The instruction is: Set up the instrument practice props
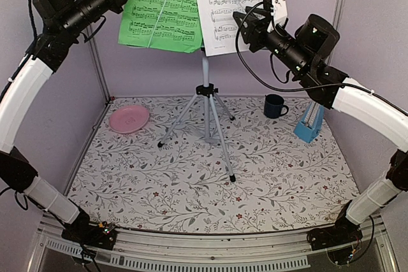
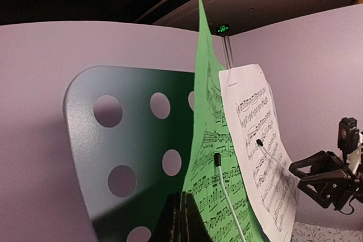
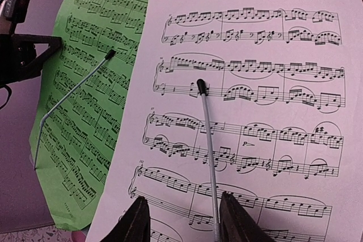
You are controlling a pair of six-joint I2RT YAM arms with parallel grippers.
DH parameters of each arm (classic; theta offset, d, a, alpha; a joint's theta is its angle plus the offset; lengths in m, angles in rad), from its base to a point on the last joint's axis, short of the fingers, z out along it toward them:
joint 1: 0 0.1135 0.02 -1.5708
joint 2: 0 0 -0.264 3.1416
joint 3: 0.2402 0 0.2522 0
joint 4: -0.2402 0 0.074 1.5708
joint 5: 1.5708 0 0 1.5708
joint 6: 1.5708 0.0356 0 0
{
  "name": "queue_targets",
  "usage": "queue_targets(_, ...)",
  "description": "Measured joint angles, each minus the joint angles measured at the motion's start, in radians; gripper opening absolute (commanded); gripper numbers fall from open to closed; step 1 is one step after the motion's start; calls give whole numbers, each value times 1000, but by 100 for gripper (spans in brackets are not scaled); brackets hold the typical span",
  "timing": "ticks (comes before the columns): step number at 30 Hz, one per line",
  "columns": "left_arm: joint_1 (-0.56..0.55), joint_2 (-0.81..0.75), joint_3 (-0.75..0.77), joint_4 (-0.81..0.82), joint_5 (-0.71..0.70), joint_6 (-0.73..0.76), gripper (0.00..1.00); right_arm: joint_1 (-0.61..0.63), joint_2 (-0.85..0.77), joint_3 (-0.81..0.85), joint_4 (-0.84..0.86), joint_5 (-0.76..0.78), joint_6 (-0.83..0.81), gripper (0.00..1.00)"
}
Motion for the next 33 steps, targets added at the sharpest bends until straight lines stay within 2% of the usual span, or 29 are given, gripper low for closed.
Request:
queue_targets(10, 0, -18, -48, 32, -38, 7, 0, 0, -6, 3, 0, -6, 0, 48)
queue_targets(17, 0, -18, -49, 39, -41, 11, 0, -3, -70, 3, 2, -6, -8, 53)
queue_targets(19, 0, -18, -49, 39, -41, 14, 0, -13, -93, 3, 7, -4, -8, 59)
queue_targets(21, 0, -18, -49, 39, -41, 15, 0, -35, -114, 3, 10, 3, -5, 71)
queue_targets(25, 0, -18, -49, 39, -41, 16, 0, -130, -133, 11, 21, 25, 27, 85)
queue_targets(28, 0, -18, -49, 39, -41, 16, 0, -200, -129, 18, 22, 41, 62, 92)
queue_targets(33, 0, -18, -49, 40, -41, 19, 0, -262, -100, 42, 22, 33, 139, 94)
